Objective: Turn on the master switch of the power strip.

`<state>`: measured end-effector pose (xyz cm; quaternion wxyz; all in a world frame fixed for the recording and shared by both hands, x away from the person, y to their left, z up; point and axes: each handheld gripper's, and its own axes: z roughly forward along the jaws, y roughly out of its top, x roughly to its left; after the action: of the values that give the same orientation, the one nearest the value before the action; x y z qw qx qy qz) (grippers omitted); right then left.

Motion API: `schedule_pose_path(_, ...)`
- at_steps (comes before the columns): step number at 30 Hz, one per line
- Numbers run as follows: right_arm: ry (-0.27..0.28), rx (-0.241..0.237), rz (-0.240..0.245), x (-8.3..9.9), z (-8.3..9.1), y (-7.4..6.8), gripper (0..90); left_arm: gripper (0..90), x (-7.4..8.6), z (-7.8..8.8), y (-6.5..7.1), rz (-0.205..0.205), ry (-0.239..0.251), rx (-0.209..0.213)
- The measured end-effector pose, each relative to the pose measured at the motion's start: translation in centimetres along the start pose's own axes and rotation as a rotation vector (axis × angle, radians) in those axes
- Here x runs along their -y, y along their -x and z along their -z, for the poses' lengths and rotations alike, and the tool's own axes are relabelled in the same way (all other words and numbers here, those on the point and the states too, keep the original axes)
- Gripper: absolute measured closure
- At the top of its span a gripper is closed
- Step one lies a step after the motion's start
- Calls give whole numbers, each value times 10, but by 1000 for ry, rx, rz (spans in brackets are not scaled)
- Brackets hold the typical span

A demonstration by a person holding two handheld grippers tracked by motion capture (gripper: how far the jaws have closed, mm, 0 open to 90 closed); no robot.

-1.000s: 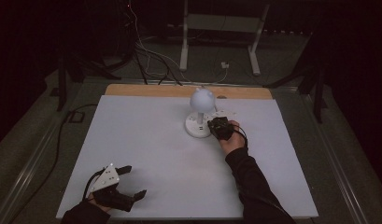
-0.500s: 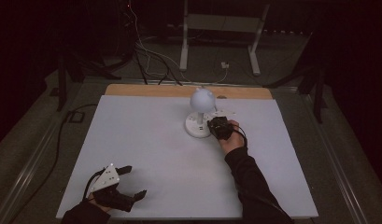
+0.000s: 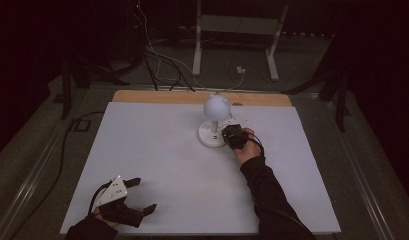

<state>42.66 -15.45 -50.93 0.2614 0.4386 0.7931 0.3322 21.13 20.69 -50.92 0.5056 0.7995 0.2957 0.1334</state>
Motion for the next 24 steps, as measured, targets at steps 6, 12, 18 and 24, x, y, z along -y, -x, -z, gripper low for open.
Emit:
schedule_pose_path(6,46,2,-48,2,4,2,900,2,0,1,-2,8,4,-2)
schedule_pose_path(12,106,-30,-116,3,15,10,899,2,0,1,-3,8,5,-2)
schedule_pose_path(18,74,-85,-106,6,19,9,898,2,0,1,-2,9,8,-4)
schedule_pose_path(24,69,-149,-115,4,28,9,811,2,0,1,-2,8,10,-4)
